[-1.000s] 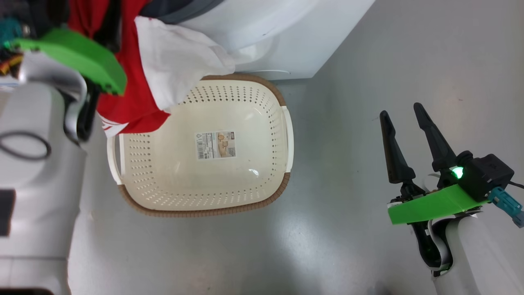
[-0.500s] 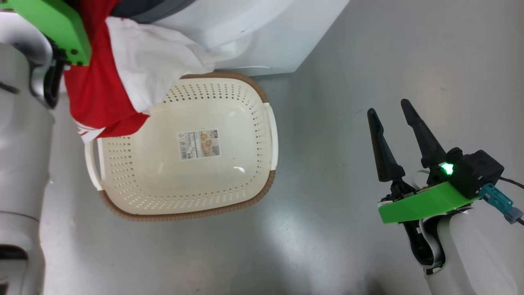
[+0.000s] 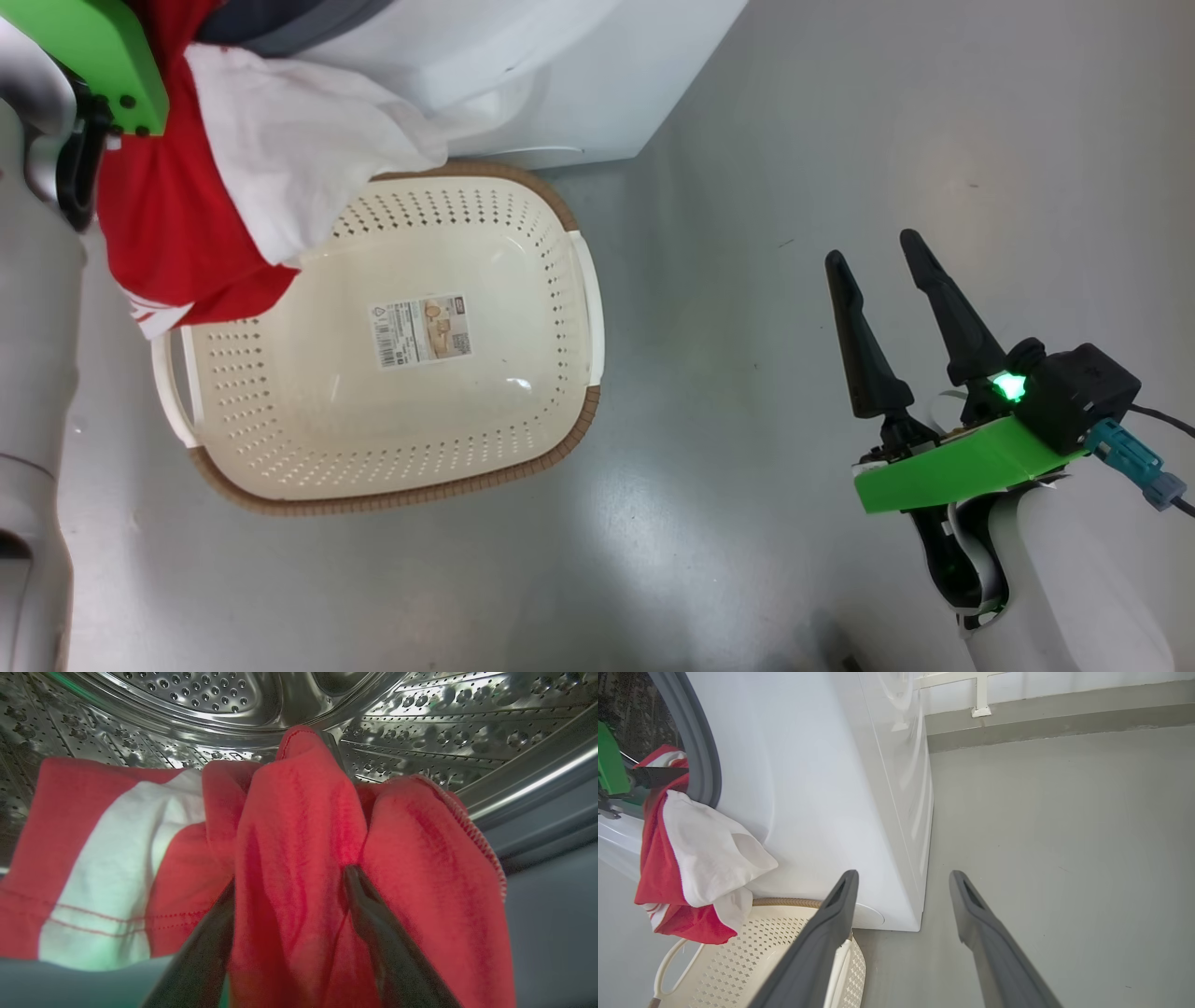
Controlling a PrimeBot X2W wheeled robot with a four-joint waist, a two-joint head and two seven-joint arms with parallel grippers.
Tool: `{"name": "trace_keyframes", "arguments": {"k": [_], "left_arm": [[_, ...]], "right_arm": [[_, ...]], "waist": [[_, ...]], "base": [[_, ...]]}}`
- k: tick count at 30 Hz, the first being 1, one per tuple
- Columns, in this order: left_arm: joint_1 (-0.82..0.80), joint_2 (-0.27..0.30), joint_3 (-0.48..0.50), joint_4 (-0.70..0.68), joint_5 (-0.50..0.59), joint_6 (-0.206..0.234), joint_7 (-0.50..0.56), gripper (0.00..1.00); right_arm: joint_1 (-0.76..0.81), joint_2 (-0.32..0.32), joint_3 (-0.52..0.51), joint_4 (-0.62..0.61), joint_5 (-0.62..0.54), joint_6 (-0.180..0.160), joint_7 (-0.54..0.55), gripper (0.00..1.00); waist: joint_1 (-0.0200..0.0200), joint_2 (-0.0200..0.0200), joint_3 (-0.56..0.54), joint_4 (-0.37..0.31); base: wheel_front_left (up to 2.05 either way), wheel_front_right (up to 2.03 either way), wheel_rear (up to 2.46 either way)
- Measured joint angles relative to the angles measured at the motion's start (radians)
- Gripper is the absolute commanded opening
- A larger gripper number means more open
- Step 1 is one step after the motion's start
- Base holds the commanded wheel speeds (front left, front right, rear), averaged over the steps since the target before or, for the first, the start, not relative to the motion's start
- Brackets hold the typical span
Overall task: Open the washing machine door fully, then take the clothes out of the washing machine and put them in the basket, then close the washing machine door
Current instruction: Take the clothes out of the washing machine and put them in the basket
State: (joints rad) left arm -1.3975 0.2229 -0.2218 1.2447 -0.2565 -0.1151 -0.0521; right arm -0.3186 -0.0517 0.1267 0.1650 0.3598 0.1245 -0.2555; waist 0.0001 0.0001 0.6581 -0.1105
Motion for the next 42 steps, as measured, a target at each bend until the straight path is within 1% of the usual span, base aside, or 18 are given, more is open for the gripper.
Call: {"name": "trace_keyframes", "arguments": {"k": [1,2,3,4,5,6,14,17,22,25,32,37,42], "left_arm": [[-0.002,0.0,-0.004,0.004,0.0,0.0,-0.004,1.0],[-0.003,0.0,-0.006,0.008,-0.001,-0.001,-0.012,0.77],[-0.004,-0.001,-0.008,0.011,-0.003,-0.001,-0.018,0.41],[-0.004,-0.002,-0.011,0.014,-0.007,-0.001,-0.027,0.19],[-0.004,-0.002,-0.012,0.016,-0.01,-0.003,-0.035,0.0],[-0.005,-0.002,-0.013,0.018,-0.011,-0.009,-0.043,0.0],[-0.003,-0.019,-0.023,0.026,-0.056,-0.01,-0.149,0.0],[0.003,-0.027,-0.025,0.018,-0.068,-0.01,-0.171,0.0],[0.046,-0.041,-0.026,-0.042,-0.104,-0.01,-0.196,0.0],[0.089,-0.039,-0.016,-0.136,-0.116,-0.01,-0.197,0.0],[0.241,-0.038,0.061,-0.391,-0.105,-0.01,-0.198,0.0],[0.345,-0.058,0.121,-0.553,-0.071,-0.01,-0.198,0.0],[0.437,-0.076,0.16,-0.696,-0.052,-0.01,-0.198,0.0]], "right_arm": [[0.0,0.0,0.001,0.0,0.0,0.0,0.0,1.0],[0.0,0.0,0.002,0.0,0.0,0.0,0.0,1.0],[-0.001,0.0,0.002,0.0,0.001,0.0,0.0,1.0],[-0.001,0.0,0.002,0.0,0.001,0.0,0.0,1.0],[-0.001,0.0,0.002,0.0,0.001,0.0,0.0,1.0],[-0.001,0.0,0.002,0.0,0.001,0.0,0.0,1.0],[-0.001,0.0,-0.01,0.0,0.001,0.0,0.0,1.0],[-0.001,0.0,-0.015,0.0,0.001,0.0,0.0,1.0],[0.0,0.0,-0.027,0.001,-0.005,0.0,0.0,1.0],[0.001,0.0,-0.033,0.001,-0.01,0.0,0.0,1.0],[0.013,0.0,-0.049,0.001,-0.019,0.0,0.0,1.0],[0.018,0.0,-0.056,0.001,-0.019,0.0,0.0,1.0],[0.035,0.0,-0.06,0.002,-0.02,0.0,0.0,1.0]], "waist": [[0.0,0.0,0.001,-0.002],[0.0,0.0,0.001,-0.003],[0.0,0.0,0.002,-0.004],[-0.0001,0.0,0.002,-0.005],[0.0,0.0,0.002,-0.005],[-0.0001,0.0,0.002,-0.005],[0.0,0.0,-0.006,0.013],[0.0,0.0,-0.011,0.019],[0.0,0.0,-0.028,0.038],[-0.0001,-0.0001,-0.039,0.05],[-0.0001,0.0,-0.064,0.075],[0.0,0.0,-0.078,0.09],[0.0,0.0,-0.091,0.102]], "base": [[0.0,0.0,0.0],[0.0,0.0,0.0],[0.0,0.0,0.0],[0.0,0.0,0.0],[0.0,0.0,0.0],[0.0,0.0,0.0],[0.0,0.0,0.0],[0.0,0.0,0.0],[0.0,0.0,0.0],[0.0,0.0,0.0],[0.0,0.0,0.0],[0.0,0.0,0.0],[0.0,0.0,0.0]]}}
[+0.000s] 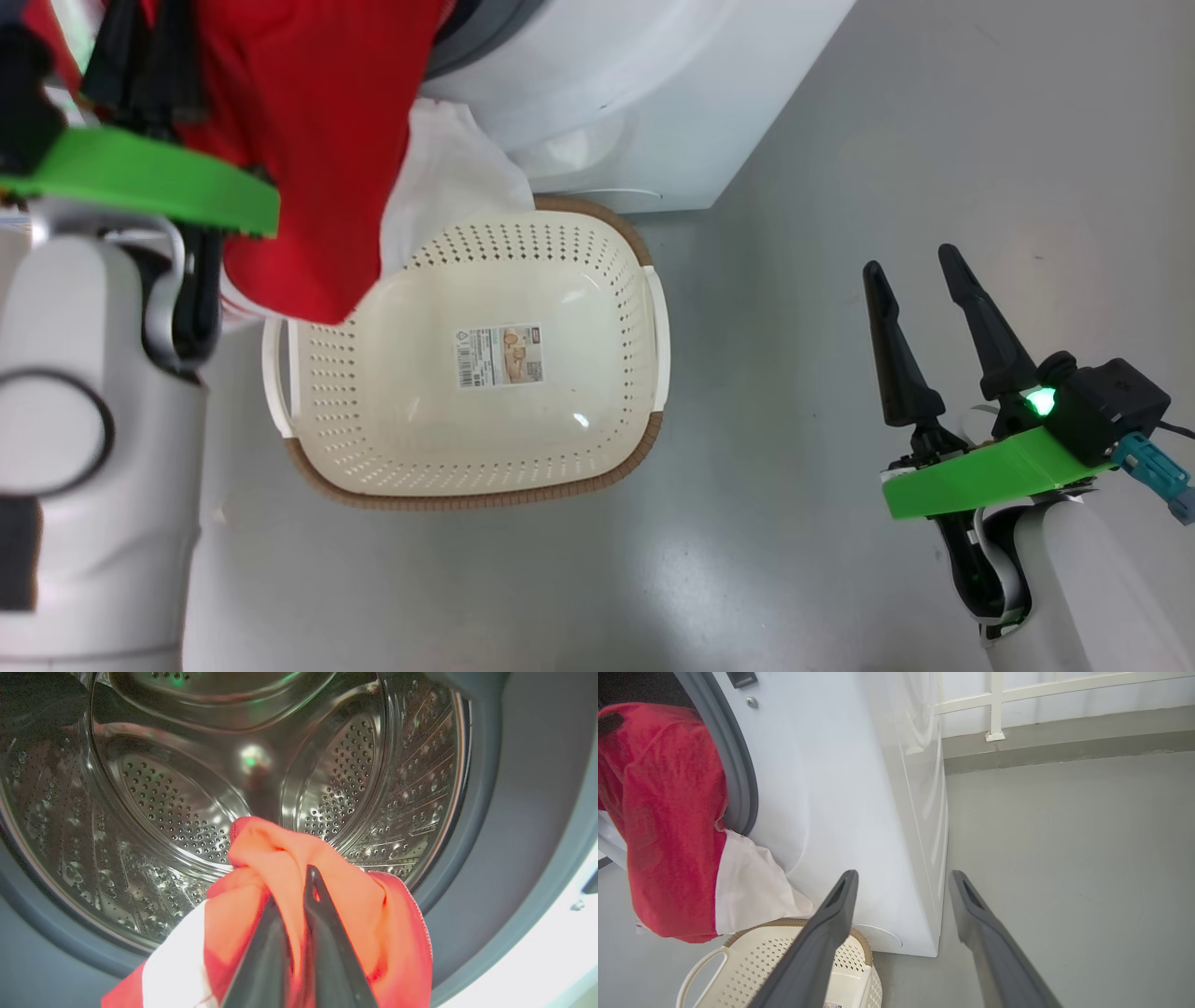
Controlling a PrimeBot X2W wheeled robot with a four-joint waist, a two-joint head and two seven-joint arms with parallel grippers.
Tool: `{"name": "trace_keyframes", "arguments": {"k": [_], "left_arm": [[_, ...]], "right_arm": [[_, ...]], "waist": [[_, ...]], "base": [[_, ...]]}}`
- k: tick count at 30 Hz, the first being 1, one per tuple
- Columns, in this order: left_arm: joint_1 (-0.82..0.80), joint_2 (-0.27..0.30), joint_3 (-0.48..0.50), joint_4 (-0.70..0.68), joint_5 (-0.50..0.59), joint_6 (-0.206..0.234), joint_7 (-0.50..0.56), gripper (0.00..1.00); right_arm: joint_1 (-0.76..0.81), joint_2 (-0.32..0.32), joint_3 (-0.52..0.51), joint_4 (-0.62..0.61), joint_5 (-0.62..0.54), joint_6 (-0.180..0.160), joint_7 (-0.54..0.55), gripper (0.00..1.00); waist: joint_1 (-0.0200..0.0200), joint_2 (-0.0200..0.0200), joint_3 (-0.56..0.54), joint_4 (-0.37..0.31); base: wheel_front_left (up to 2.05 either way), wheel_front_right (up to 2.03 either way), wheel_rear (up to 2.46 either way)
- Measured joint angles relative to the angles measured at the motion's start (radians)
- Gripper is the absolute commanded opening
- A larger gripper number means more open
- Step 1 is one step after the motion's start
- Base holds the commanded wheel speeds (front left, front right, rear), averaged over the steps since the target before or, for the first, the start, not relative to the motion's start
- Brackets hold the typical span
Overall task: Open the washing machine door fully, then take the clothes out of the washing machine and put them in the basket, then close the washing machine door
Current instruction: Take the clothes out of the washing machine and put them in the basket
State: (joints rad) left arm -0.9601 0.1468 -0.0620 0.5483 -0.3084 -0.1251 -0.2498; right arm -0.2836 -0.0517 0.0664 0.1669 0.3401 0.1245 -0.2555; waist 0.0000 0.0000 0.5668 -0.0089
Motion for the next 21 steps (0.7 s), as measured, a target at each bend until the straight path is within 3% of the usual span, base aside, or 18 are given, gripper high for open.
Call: {"name": "trace_keyframes", "arguments": {"k": [21], "left_arm": [[0.374,-0.043,0.043,-0.5,0.001,0.0,-0.006,0.0]], "right_arm": [[0.029,0.0,-0.009,-0.001,-0.006,0.0,0.0,1.0]], "waist": [[0.0,0.0,-0.027,0.022]], "base": [[0.0,0.0,0.0]]}}
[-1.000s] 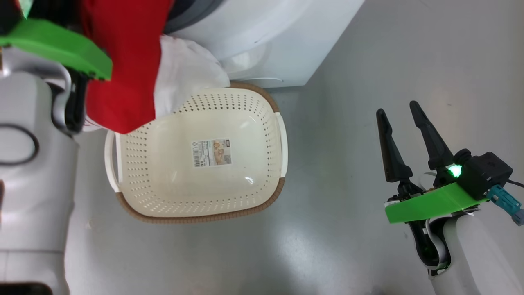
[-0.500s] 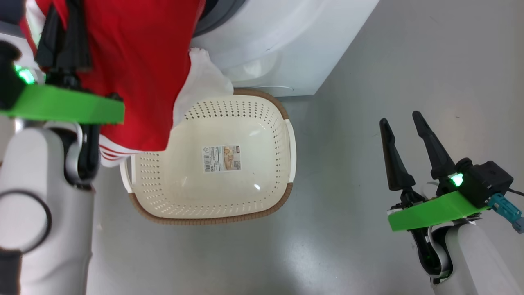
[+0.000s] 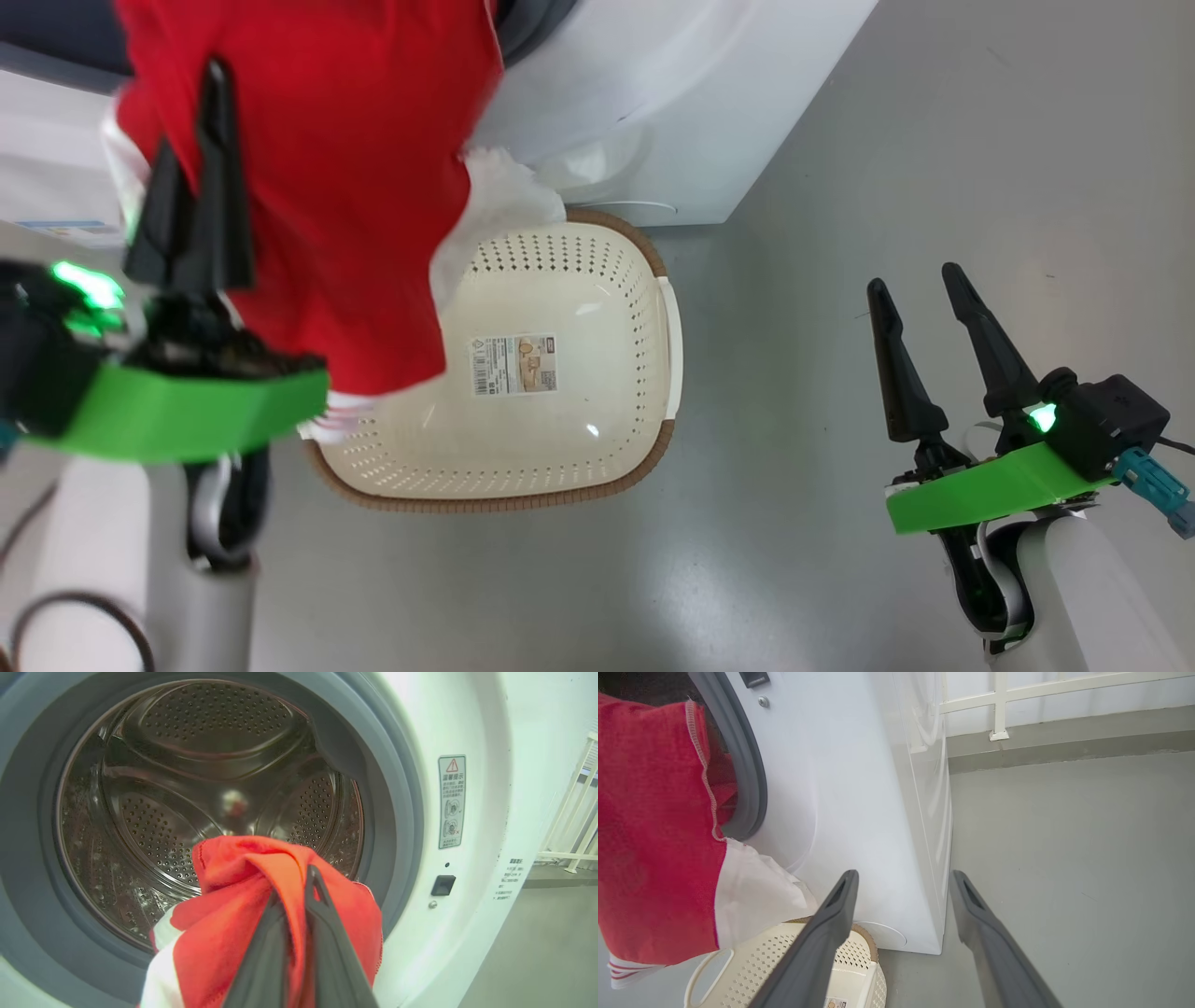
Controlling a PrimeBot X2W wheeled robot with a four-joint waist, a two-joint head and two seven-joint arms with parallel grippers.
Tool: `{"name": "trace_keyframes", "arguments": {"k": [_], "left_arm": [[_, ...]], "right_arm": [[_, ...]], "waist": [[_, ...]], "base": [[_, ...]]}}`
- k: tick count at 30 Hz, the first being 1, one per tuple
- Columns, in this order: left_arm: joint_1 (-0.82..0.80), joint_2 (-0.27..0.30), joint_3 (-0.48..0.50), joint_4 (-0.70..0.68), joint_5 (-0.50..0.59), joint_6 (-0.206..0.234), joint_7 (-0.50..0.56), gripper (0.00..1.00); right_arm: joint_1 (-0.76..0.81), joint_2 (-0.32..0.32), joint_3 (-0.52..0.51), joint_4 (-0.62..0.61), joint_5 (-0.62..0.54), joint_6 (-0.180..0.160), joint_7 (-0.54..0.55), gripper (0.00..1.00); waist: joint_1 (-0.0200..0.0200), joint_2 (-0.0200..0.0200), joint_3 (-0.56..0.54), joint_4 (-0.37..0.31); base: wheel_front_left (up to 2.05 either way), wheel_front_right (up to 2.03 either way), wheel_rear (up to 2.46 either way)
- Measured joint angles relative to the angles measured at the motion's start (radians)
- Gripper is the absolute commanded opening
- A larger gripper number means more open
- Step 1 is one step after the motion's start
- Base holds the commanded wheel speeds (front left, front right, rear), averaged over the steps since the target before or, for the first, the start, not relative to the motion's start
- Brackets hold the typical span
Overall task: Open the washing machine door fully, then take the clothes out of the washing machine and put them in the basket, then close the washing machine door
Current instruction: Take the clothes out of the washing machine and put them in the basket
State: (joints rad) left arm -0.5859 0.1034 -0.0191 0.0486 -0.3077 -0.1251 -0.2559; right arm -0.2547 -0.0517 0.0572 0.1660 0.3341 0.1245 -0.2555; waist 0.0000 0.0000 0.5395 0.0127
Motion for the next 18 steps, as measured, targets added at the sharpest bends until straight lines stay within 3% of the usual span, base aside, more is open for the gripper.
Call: {"name": "trace_keyframes", "arguments": {"k": [8,18], "left_arm": [[0.112,-0.025,-0.065,-0.013,-0.012,0.0,-0.001,0.0],[0.125,-0.029,-0.14,0.209,-0.027,0.0,-0.001,0.0]], "right_arm": [[0.0,0.0,0.001,0.0,0.0,0.0,0.0,1.0],[-0.004,0.0,0.009,-0.002,0.0,0.0,0.0,1.0]], "waist": [[0.0001,0.0,0.01,0.001],[0.0,0.0,0.046,-0.01]], "base": [[0.0,0.0,0.0],[0.0,0.0,0.0]]}}
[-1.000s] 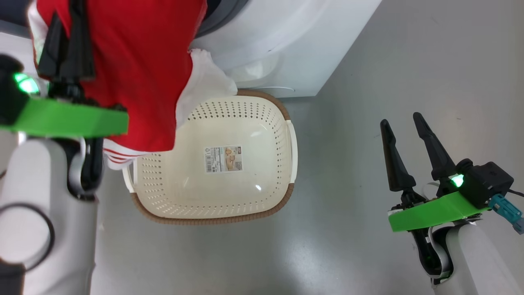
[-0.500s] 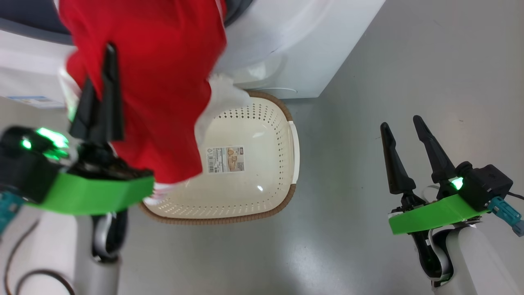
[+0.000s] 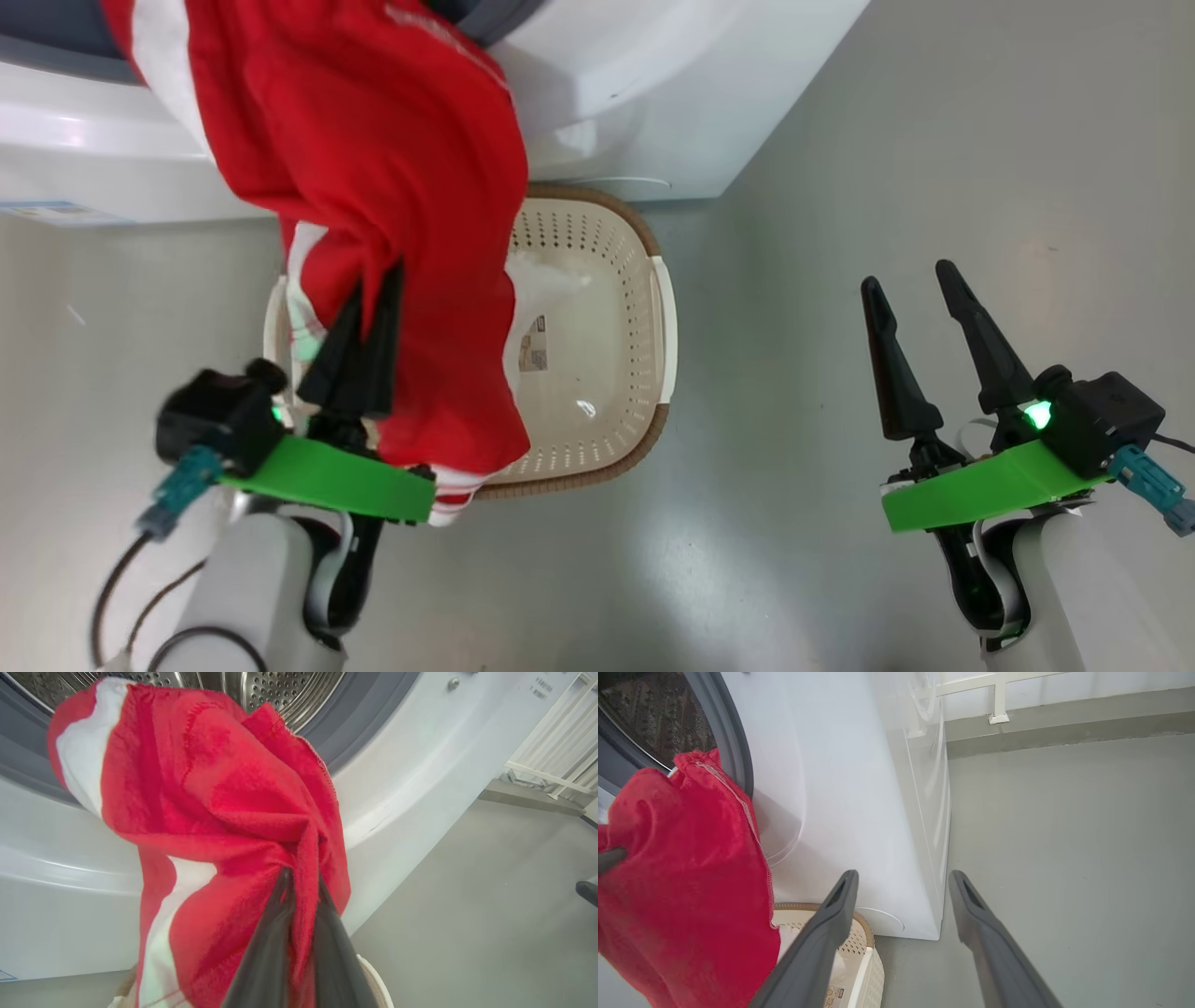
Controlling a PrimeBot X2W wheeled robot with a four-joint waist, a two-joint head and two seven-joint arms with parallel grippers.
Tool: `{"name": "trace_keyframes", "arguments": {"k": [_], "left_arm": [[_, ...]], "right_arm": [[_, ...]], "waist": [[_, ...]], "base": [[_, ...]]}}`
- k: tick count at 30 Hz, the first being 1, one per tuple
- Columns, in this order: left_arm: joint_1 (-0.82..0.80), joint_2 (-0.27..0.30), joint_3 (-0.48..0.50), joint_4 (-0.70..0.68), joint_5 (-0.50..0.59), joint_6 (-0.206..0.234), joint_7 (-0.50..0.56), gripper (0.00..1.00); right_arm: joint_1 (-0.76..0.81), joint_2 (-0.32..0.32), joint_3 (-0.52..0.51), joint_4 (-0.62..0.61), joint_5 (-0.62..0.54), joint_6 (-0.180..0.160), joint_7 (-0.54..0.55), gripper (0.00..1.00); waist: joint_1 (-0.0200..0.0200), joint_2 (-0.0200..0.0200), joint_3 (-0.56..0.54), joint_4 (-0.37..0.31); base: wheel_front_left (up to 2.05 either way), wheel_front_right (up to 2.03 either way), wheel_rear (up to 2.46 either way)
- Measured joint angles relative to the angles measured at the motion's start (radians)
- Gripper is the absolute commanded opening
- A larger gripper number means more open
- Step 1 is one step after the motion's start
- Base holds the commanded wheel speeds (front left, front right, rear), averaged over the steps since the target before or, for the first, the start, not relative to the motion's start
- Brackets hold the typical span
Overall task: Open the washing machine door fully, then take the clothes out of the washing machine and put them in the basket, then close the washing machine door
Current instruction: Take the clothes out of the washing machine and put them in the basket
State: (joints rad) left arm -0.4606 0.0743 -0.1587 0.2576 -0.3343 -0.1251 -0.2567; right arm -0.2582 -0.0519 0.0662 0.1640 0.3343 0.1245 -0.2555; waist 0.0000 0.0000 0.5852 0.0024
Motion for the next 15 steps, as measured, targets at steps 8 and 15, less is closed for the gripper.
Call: {"name": "trace_keyframes", "arguments": {"k": [8,15], "left_arm": [[-0.066,0.003,-0.05,0.178,0.0,0.0,0.0,0.0],[-0.142,0.007,-0.076,0.338,0.011,0.0,0.0,0.0]], "right_arm": [[-0.014,0.0,0.002,-0.006,0.002,0.0,0.0,1.0],[-0.032,0.0,0.0,-0.014,0.007,0.0,0.0,1.0]], "waist": [[0.0,0.0,0.036,-0.019],[0.0,0.0,0.069,-0.025]], "base": [[0.0,0.0,0.0],[0.0,0.0,0.0]]}}
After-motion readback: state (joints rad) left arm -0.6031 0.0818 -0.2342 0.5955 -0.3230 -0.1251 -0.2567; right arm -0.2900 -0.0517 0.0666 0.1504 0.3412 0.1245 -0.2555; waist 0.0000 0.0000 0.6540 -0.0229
